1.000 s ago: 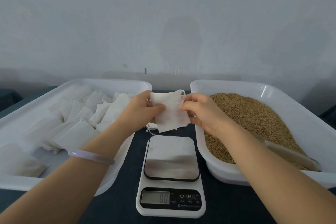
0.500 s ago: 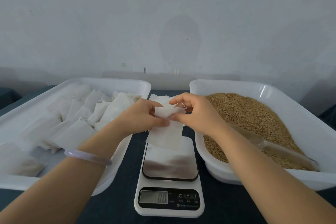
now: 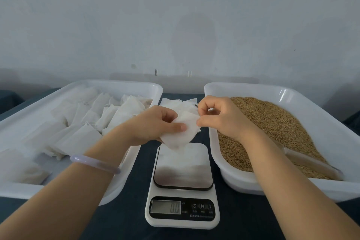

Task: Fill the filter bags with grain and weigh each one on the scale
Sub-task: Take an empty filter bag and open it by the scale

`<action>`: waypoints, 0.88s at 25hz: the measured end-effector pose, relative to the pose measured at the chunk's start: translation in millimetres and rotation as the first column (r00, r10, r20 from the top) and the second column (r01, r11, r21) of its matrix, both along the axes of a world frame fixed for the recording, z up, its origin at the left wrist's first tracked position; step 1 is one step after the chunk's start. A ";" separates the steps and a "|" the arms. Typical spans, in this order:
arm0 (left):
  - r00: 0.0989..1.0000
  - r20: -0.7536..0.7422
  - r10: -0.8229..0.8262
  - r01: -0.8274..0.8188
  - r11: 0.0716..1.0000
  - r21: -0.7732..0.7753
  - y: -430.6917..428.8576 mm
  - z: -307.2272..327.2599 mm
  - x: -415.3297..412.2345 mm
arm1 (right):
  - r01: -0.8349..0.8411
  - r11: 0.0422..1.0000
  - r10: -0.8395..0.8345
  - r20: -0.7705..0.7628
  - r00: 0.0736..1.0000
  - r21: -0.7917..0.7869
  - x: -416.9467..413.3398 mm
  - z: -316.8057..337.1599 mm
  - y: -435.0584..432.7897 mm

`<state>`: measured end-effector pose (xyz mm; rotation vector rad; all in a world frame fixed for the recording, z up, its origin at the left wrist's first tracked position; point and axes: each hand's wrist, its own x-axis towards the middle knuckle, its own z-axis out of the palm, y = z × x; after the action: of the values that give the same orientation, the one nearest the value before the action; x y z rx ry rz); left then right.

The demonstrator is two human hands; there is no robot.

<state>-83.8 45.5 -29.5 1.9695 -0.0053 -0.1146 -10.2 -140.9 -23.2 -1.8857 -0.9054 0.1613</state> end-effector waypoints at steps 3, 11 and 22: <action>0.998 -0.044 -0.047 0.044 0.997 -0.067 0.0 -2.8 -0.1 | -0.086 0.996 0.084 -0.083 0.993 -0.020 -4.4 0.8 5.7; 0.983 -0.060 -0.173 0.163 0.977 -0.141 1.4 -1.7 -3.0 | -0.088 0.995 0.072 -0.249 0.966 -0.055 3.4 -4.3 4.0; 0.966 -0.111 -0.234 0.208 0.956 -0.208 5.3 0.5 -4.8 | -0.260 0.964 0.242 -0.232 0.942 -0.047 -0.9 -0.2 -6.6</action>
<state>-88.6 50.8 -29.1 1.7570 -0.1451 -0.3808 -11.1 -147.5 -23.4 -1.7729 -0.9913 0.5618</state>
